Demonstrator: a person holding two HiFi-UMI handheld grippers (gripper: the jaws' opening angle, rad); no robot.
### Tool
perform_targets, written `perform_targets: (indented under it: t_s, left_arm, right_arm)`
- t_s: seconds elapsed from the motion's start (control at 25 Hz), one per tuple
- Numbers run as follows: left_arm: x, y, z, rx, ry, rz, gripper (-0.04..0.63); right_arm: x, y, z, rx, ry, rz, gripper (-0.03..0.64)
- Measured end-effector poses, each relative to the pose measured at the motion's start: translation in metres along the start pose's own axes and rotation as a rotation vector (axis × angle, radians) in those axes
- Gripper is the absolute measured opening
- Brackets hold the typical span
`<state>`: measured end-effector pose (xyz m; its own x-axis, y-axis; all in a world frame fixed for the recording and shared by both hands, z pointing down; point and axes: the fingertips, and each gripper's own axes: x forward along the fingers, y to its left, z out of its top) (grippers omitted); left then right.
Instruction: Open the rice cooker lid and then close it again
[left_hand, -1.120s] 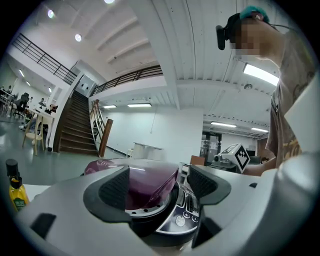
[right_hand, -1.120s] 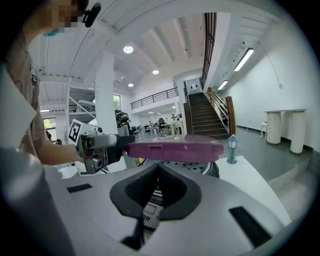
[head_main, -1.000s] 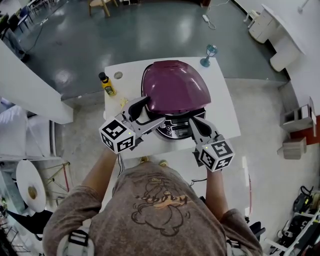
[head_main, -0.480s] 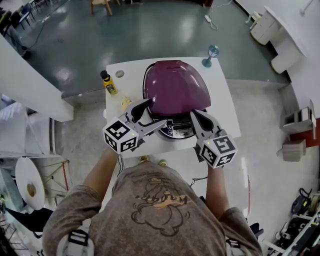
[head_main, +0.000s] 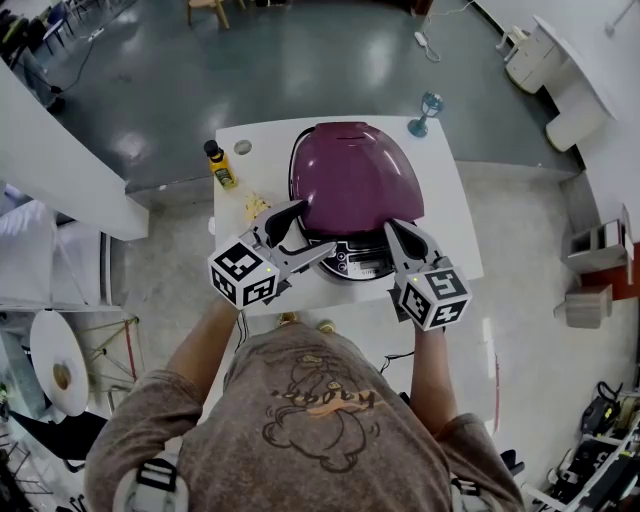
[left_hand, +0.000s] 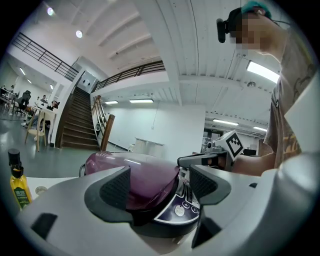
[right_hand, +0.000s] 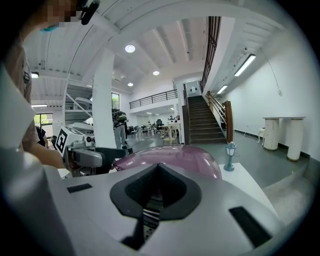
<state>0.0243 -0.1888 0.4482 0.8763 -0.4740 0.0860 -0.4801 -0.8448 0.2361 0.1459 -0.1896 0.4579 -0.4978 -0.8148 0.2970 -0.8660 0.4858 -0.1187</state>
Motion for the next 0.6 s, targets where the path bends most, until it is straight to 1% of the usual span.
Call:
perform_targets:
  t_s: [0.28,0.6]
  left_arm:
    - [0.000,-0.001,-0.009,0.001,0.024,-0.002,0.382]
    - [0.000,0.001,-0.017,-0.025,0.038,-0.007,0.382]
  right_arm:
    - [0.001,0.000,-0.012,-0.007,0.026,-0.009,0.003]
    - [0.004,0.000,-0.024,-0.006,0.064,-0.007,0.003]
